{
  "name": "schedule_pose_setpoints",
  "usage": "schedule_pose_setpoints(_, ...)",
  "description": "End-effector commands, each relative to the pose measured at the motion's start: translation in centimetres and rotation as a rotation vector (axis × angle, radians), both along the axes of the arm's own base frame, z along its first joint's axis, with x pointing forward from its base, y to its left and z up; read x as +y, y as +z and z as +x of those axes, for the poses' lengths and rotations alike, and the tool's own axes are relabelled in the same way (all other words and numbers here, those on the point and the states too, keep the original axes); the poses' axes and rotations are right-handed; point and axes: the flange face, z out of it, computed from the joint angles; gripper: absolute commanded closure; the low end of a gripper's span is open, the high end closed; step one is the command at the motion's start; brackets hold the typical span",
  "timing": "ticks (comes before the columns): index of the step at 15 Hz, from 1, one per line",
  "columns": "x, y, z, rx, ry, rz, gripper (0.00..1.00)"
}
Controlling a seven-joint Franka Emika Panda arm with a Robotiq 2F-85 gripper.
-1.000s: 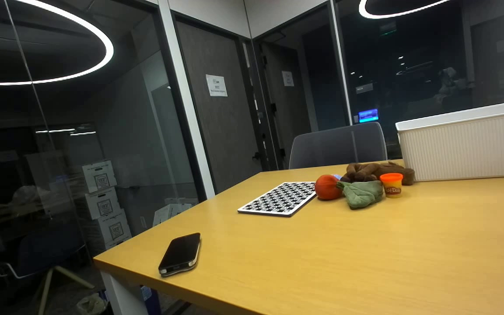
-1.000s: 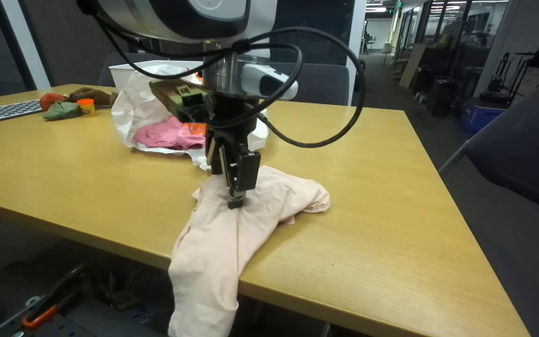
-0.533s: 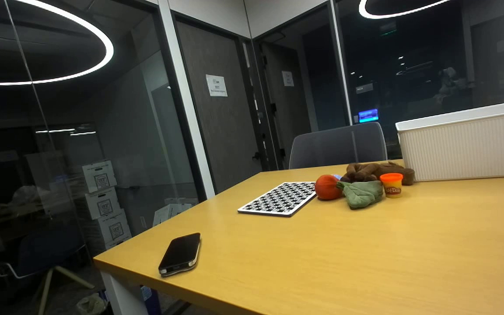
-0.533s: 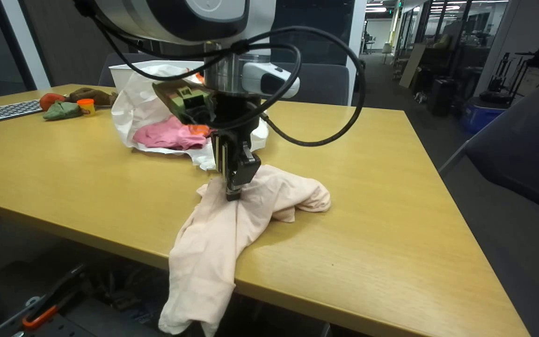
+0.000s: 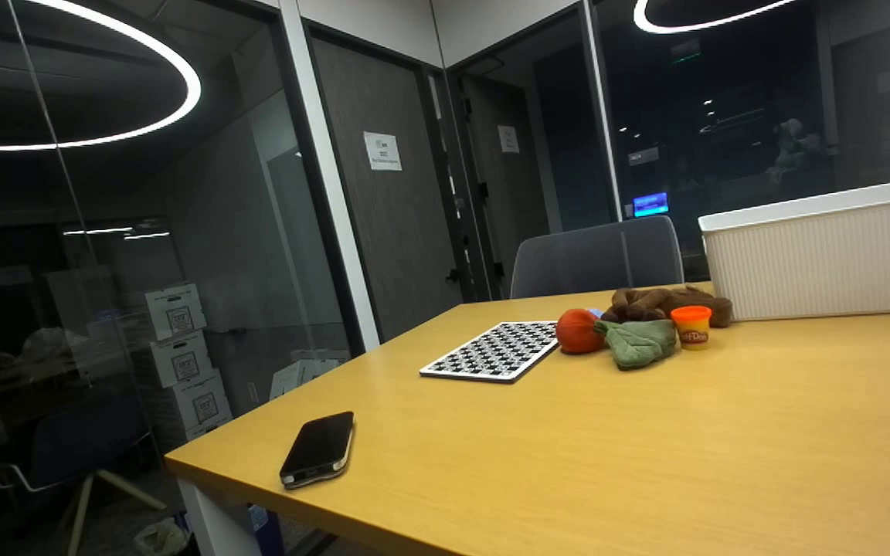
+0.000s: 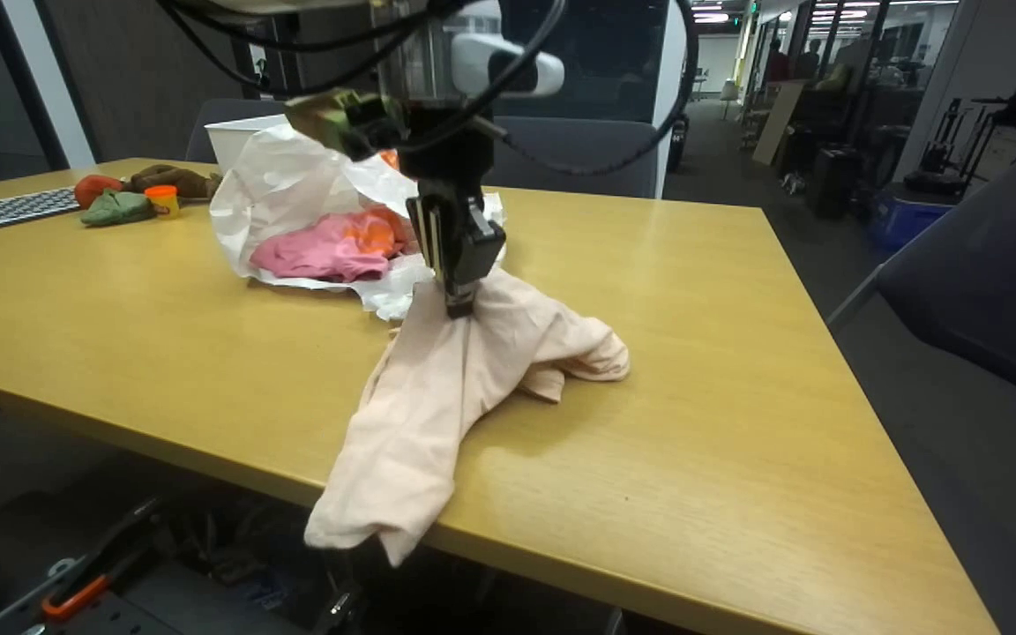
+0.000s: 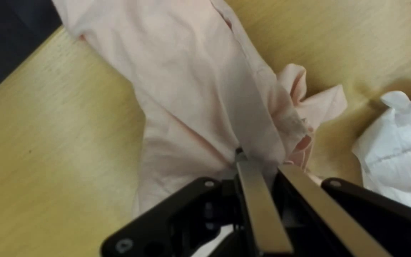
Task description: Put the clothing into the plastic bag and pick it up
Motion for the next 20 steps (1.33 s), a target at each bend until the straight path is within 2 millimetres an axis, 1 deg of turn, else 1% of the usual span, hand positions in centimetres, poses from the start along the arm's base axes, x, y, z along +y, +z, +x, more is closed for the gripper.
schedule_pose_setpoints(1,2.1,8.6,-0.9,-0.143,0.073,-0.098,0.94)
schedule_pose_setpoints(4,4.4,15.2,-1.8,-0.27,0.159,-0.144,0.94)
schedule_pose_setpoints(6,6.4,18.9,-2.5,-0.342,0.251,-0.146,0.94)
schedule_pose_setpoints(9,9.7,23.4,-3.4,-0.45,0.373,-0.202,0.95)
schedule_pose_setpoints(11,12.0,25.3,-3.7,-0.504,0.47,-0.211,0.95)
schedule_pose_setpoints(13,14.3,26.0,-3.5,-0.537,0.561,-0.195,0.95)
schedule_pose_setpoints(15,16.6,25.8,-3.0,-0.544,0.648,-0.174,0.95)
schedule_pose_setpoints(17,18.6,24.2,-2.0,-0.512,0.717,-0.14,0.95)
schedule_pose_setpoints(20,22.0,20.6,-0.7,-0.44,0.78,-0.129,0.95)
